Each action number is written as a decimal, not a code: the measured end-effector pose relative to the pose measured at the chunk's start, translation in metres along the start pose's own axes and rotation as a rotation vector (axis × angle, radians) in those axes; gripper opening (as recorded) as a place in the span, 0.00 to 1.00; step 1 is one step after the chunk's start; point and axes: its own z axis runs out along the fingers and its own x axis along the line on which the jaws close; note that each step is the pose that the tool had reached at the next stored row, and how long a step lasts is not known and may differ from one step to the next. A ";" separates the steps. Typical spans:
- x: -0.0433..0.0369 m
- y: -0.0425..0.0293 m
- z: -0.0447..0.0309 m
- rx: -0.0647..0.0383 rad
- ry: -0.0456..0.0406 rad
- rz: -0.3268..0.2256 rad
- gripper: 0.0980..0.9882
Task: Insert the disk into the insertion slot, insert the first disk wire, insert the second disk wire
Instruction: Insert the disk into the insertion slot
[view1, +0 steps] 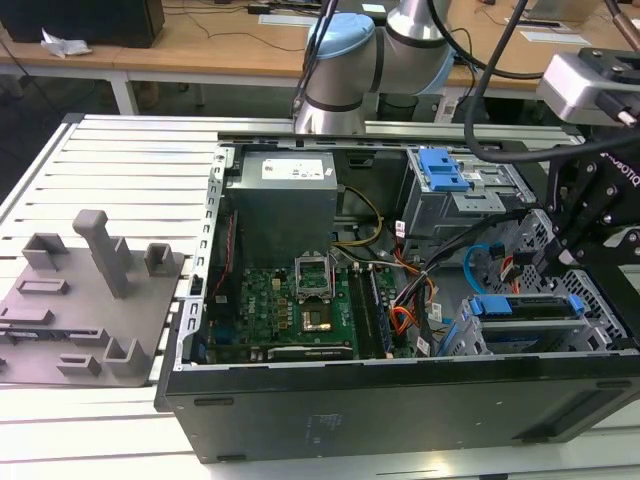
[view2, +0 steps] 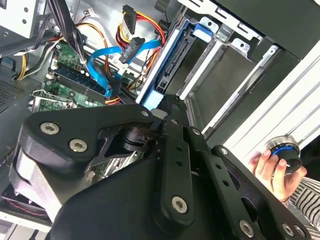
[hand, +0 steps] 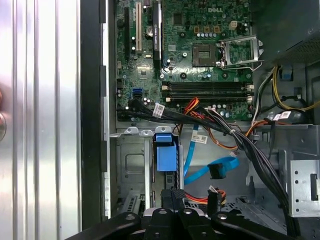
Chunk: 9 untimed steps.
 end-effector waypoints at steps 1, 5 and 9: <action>0.0000 0.0000 0.0012 0.000 0.0000 0.000 0.01; 0.0000 -0.0004 0.0061 0.000 -0.0001 0.000 0.01; -0.0001 -0.0007 0.0109 0.000 -0.0001 0.000 0.01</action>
